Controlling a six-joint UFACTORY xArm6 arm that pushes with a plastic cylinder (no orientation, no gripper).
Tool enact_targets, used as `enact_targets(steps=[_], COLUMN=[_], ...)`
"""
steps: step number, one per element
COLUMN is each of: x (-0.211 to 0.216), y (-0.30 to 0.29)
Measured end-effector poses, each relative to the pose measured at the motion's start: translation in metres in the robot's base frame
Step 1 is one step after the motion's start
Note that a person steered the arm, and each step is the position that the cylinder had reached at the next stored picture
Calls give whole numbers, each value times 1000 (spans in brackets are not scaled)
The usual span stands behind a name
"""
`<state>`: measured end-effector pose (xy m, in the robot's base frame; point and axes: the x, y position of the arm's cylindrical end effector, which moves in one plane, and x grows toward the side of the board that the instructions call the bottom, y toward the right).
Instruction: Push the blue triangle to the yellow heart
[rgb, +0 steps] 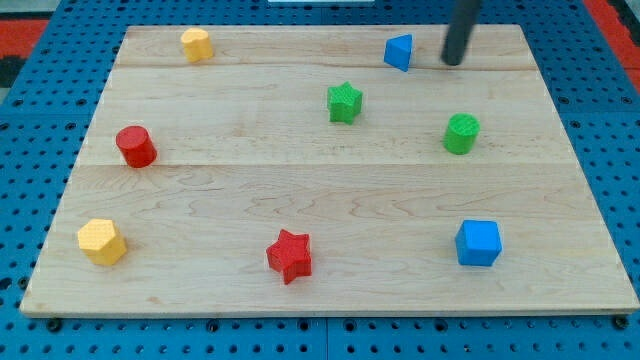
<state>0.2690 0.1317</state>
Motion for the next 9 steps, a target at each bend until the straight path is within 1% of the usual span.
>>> enact_targets(steps=[1, 2, 3, 4, 5, 6, 7, 8, 9], x=[-8, -4, -31, -55, -53, -48, -44, -2, -1], y=[-117, -67, -18, -57, -181, -238, -170, -187, -248])
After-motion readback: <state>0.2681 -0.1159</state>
